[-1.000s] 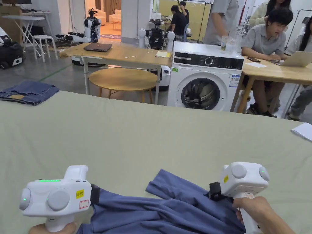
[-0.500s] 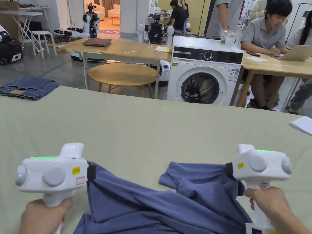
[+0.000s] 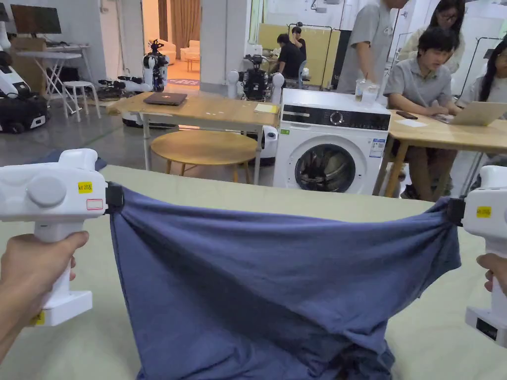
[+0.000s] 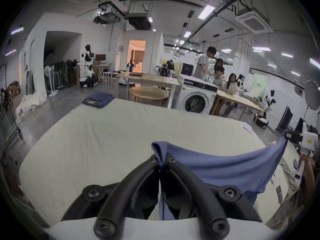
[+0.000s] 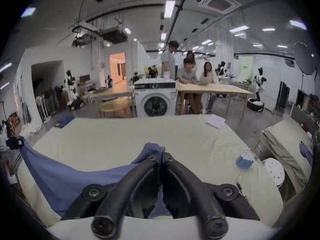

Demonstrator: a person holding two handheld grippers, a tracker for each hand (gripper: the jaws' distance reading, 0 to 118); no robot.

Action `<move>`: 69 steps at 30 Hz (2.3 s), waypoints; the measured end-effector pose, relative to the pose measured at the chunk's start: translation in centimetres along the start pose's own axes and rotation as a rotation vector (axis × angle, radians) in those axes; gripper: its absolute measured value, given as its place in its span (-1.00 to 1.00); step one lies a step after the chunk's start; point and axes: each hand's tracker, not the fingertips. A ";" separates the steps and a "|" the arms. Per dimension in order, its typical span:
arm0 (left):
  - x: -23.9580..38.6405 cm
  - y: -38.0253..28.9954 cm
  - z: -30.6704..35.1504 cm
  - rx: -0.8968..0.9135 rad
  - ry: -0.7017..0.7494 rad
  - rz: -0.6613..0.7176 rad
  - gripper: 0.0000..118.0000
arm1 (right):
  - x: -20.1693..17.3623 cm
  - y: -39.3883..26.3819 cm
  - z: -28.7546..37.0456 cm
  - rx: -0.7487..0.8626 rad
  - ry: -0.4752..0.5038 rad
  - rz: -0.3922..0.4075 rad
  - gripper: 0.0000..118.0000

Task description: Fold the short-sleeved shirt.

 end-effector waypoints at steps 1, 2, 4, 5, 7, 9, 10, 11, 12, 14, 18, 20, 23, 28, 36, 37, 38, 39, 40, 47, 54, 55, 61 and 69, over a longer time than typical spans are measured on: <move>0.1 0.9 0.1 0.007 0.004 -0.005 -1.00 | -0.1 0.8 0.3 0.026 0.002 -0.001 -0.99; 0.4 2.0 0.1 0.019 0.017 -0.022 -1.00 | -0.3 1.6 0.7 0.049 0.006 0.003 -0.99; 0.9 3.7 0.2 0.022 0.035 -0.071 -1.00 | -0.8 3.4 1.4 0.089 -0.001 0.023 -0.99; 1.2 5.1 0.4 0.031 0.039 -0.070 -1.00 | -1.1 4.3 1.5 0.100 -0.008 0.028 -0.99; 1.8 7.4 0.8 0.052 0.050 -0.083 -1.00 | -1.6 6.3 1.9 0.121 -0.015 0.029 -0.99; 2.2 9.4 1.3 0.079 0.060 -0.094 -1.00 | -1.9 8.1 2.0 0.160 -0.027 0.031 -0.99; 2.3 10.5 1.3 0.094 0.066 -0.091 -1.00 | -2.1 9.3 2.0 0.160 -0.034 0.039 -0.99; 2.4 11.6 1.5 0.099 0.061 -0.094 -1.00 | -2.3 10.3 2.1 0.178 -0.040 0.039 -0.99; 2.6 12.6 1.6 0.109 0.062 -0.098 -1.00 | -2.5 11.3 2.1 0.182 -0.040 0.040 -0.99; 2.8 14.7 1.7 0.128 0.075 -0.108 -1.00 | -2.7 13.2 2.0 0.208 -0.043 0.037 -0.99; 2.9 18.5 1.9 0.159 0.082 -0.097 -1.00 | -3.4 16.3 1.9 0.263 -0.070 0.054 -0.99; 3.1 20.3 1.9 0.176 0.091 -0.099 -1.00 | -3.7 17.9 2.0 0.287 -0.074 0.046 -0.99; 3.6 22.5 2.1 0.210 0.108 -0.112 -1.00 | -3.9 20.2 1.8 0.322 -0.085 0.044 -0.99; 4.4 25.1 2.0 0.251 0.124 -0.141 -1.00 | -4.3 22.8 1.2 0.357 -0.107 0.041 -0.99; 5.0 23.9 0.9 0.294 0.141 -0.177 -1.00 | -4.2 21.4 0.7 0.397 -0.142 0.076 -0.99; 4.9 23.3 0.6 0.289 0.141 -0.177 -1.00 | -4.0 20.7 0.6 0.397 -0.138 0.074 -0.99; 4.8 22.5 0.1 0.284 0.141 -0.178 -1.00 | -3.9 19.8 0.4 0.385 -0.140 0.080 -0.99; 4.6 21.6 -0.2 0.279 0.137 -0.180 -1.00 | -3.8 18.9 0.3 0.376 -0.142 0.086 -0.99; 4.4 20.5 -0.7 0.270 0.137 -0.168 -1.00 | -3.7 17.8 0.1 0.365 -0.143 0.091 -0.99; 3.4 11.4 -1.8 0.179 0.112 -0.167 -1.00 | -2.5 8.9 0.2 0.267 -0.156 0.111 -0.99; 2.0 3.7 2.0 0.194 0.061 -0.130 -1.00 | -1.1 1.6 3.4 0.213 -0.167 0.145 -0.99; 1.8 2.7 2.5 0.185 0.055 -0.136 -1.00 | -1.0 0.7 3.9 0.207 -0.165 0.148 -0.99; 0.3 -3.8 6.1 0.132 0.022 -0.113 -1.00 | -0.2 -5.1 7.7 0.156 -0.138 0.138 -0.99; -1.7 -13.2 7.8 -0.033 0.004 -0.065 -1.00 | 0.8 -13.6 10.5 0.003 -0.126 0.151 -0.99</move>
